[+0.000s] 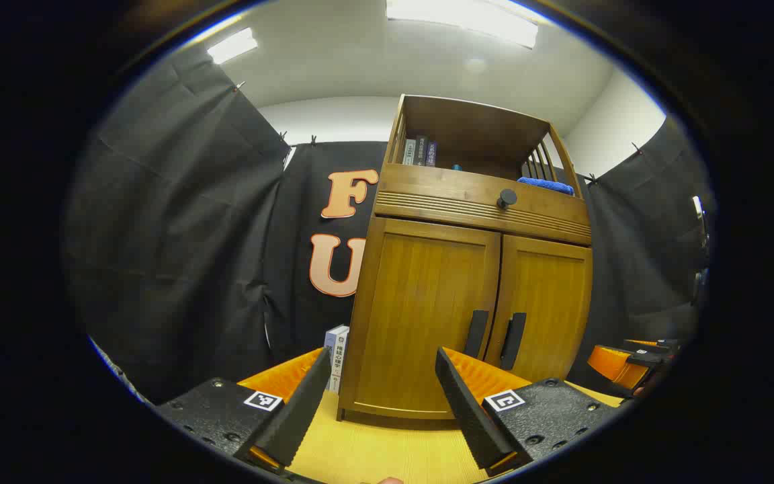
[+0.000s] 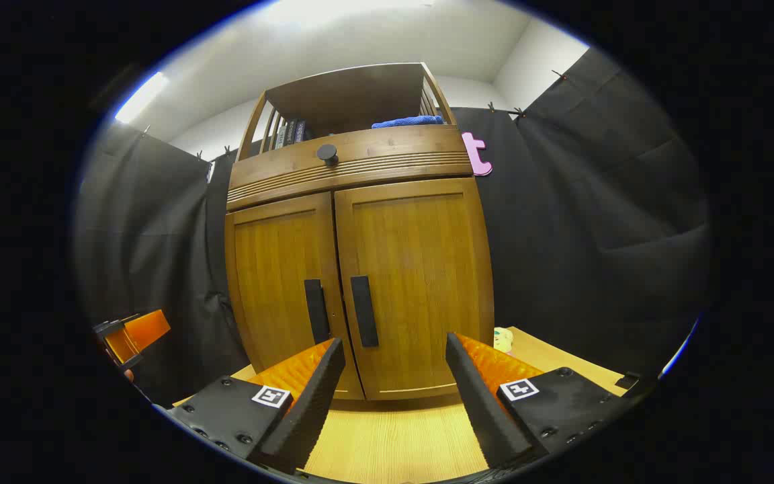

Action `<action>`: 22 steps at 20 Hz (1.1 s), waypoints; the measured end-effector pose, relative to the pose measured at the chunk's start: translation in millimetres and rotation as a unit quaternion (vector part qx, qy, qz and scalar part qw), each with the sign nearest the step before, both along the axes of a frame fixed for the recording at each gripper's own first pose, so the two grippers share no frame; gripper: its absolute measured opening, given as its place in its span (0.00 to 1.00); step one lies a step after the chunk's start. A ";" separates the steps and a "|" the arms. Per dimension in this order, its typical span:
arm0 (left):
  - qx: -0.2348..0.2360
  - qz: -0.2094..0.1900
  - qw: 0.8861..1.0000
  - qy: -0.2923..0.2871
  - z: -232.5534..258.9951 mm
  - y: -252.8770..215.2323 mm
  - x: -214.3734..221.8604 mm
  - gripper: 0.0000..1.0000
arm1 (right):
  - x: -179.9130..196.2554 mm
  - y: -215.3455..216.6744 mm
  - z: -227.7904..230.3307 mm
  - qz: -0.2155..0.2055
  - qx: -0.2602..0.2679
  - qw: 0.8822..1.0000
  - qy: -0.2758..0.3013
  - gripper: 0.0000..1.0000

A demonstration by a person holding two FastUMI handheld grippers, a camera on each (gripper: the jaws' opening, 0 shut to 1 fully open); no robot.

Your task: Open the right door of the double-door shoe cabinet with the right hand, and open the left door with the left hand.

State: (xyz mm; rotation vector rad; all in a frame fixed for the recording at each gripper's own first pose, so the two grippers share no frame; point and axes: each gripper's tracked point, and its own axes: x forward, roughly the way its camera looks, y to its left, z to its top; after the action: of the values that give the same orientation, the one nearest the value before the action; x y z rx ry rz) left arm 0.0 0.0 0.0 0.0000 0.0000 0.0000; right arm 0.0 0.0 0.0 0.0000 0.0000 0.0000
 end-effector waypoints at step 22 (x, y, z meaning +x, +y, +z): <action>-0.004 0.004 1.000 0.004 0.8 1.7 0.9 0.98 | 1.7 3.7 4.5 0.006 0.010 1.000 -0.004 0.98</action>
State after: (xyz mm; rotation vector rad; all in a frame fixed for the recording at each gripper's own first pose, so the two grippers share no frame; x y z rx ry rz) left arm 0.9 1.7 0.8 -0.0087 0.0076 0.0078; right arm 1.7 3.7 4.5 0.0200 -0.0072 0.0126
